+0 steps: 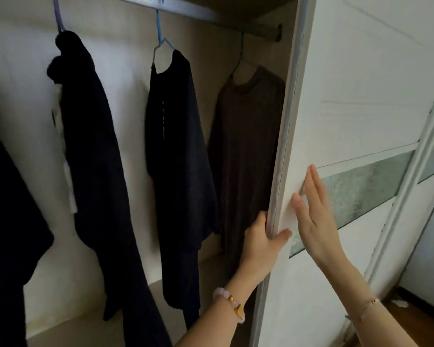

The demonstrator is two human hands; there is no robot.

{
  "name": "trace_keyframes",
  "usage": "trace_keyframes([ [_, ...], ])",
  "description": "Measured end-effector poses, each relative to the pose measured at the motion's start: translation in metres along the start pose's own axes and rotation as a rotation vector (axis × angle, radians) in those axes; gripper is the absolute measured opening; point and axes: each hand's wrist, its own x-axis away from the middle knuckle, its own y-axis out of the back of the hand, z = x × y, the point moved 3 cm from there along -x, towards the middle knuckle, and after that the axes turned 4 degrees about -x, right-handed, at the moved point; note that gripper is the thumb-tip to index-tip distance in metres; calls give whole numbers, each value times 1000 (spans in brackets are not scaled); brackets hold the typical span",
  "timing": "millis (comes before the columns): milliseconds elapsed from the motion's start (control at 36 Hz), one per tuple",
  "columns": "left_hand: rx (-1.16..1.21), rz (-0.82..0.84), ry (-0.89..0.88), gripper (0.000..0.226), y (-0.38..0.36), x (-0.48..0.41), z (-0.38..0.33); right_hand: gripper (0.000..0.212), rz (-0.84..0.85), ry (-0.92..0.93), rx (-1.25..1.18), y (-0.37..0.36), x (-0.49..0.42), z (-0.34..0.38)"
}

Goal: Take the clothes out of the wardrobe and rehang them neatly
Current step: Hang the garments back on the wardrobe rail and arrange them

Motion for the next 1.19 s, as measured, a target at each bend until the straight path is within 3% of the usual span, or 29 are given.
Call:
trace_keyframes([
  [306, 83, -56, 34, 38, 72, 60, 3, 60, -1, 154, 169, -27, 32, 66],
  [528, 141, -225, 53, 33, 142, 119, 2, 53, -24, 323, 42, -64, 60, 123],
  [1056, -132, -730, 174, 45, 275, 255, -19, 50, 0, 681, -78, -147, 127, 269],
  [1194, -410, -880, 196, 56, 309, 290, -35, 51, 39, 713, -105, -169, 145, 308],
])
